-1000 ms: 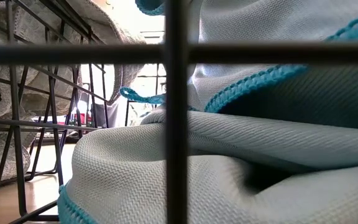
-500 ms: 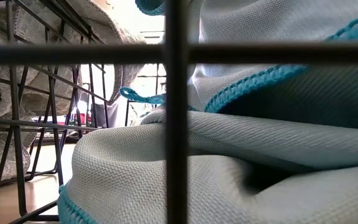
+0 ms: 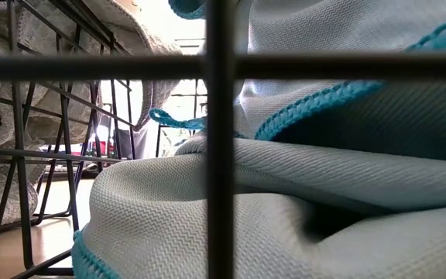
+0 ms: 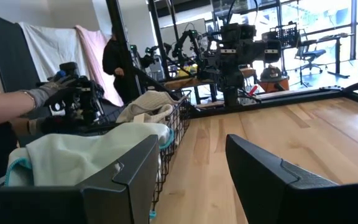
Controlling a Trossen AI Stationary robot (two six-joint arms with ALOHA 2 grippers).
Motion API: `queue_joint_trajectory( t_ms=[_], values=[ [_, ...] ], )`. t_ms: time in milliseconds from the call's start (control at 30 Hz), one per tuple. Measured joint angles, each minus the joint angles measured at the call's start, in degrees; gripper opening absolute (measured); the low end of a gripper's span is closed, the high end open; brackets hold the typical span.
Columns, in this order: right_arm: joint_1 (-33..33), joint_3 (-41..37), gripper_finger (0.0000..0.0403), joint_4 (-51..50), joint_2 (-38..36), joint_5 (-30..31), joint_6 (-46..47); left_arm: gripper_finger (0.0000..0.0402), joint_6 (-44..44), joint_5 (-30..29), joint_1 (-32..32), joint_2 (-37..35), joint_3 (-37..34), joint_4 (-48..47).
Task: Sort microfiber towel by color & place in baskets
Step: Return to Home Position
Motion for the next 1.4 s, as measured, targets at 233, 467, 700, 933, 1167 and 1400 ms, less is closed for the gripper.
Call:
queue_joint_trajectory(
  t_ms=[233, 467, 700, 933, 1167, 1400],
  values=[
    [0.0, 0.0, 0.0183, 0.0, 0.0, 0.0, 0.0, 0.0000, -0.9, -0.1, 0.0, 0.0, 0.0, 0.0],
    [0.0, 0.0, 0.0183, 0.0, 0.0, 0.0, 0.0, 0.0000, -0.8, -0.1, 0.0, 0.0, 0.0, 0.0],
    [0.0, 0.0, 0.0183, 0.0, 0.0, 0.0, 0.0, 0.0000, -0.6, -0.1, 0.0, 0.0, 0.0, -1.0],
    [0.0, 0.0, 0.0183, 0.0, 0.0, 0.0, 0.0, 0.0000, 0.2, -0.1, 0.0, -0.1, 0.0, -0.5],
    [0.0, 0.0, 0.0183, 0.0, 0.0, 0.0, 0.0, 0.0000, 0.3, -0.1, 0.0, -0.2, 1.4, -0.7],
    [0.0, 0.0, 0.0183, 0.0, 0.0, 0.0, 0.0, 0.0000, 1.2, 0.0, 0.0, -0.1, 0.0, -3.8]
  ],
)
